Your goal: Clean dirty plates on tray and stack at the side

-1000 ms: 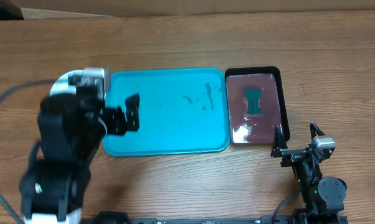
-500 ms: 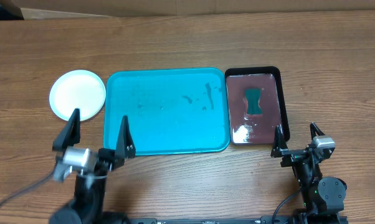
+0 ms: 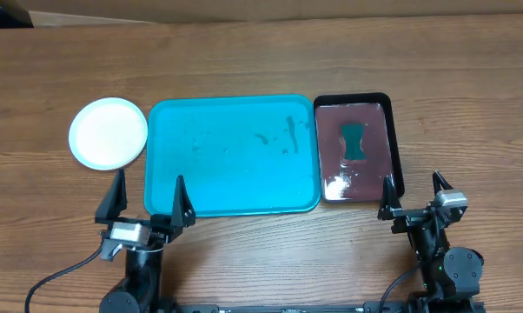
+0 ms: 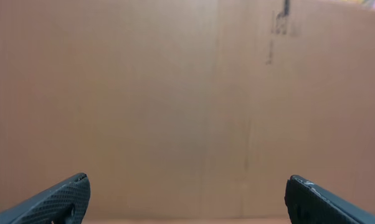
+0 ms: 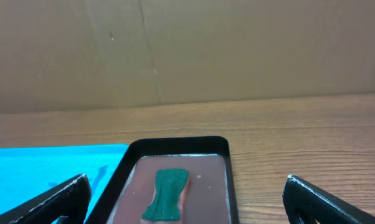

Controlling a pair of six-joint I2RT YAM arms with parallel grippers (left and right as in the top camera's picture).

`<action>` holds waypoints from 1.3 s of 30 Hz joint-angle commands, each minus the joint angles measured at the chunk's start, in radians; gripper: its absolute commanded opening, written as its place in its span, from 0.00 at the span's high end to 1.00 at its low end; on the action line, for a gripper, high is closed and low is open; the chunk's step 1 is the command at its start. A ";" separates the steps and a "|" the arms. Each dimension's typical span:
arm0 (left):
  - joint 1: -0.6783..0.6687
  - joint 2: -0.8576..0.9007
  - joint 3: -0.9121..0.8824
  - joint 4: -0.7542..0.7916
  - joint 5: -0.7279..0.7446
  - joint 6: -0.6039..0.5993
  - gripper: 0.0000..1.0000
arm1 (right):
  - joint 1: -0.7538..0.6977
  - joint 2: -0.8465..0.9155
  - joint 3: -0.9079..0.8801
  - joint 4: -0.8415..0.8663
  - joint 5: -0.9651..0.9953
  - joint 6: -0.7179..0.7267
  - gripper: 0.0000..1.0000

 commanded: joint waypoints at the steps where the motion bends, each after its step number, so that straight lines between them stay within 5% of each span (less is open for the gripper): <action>1: 0.023 -0.017 -0.017 -0.076 -0.022 -0.015 0.00 | -0.008 -0.008 -0.010 0.007 0.006 -0.008 0.00; 12: 0.023 -0.017 -0.017 -0.531 -0.042 -0.015 0.00 | -0.008 -0.008 -0.010 0.007 0.006 -0.007 0.00; 39: 0.023 -0.016 -0.017 -0.526 -0.056 0.027 0.00 | -0.008 -0.008 -0.010 0.007 0.006 -0.007 0.00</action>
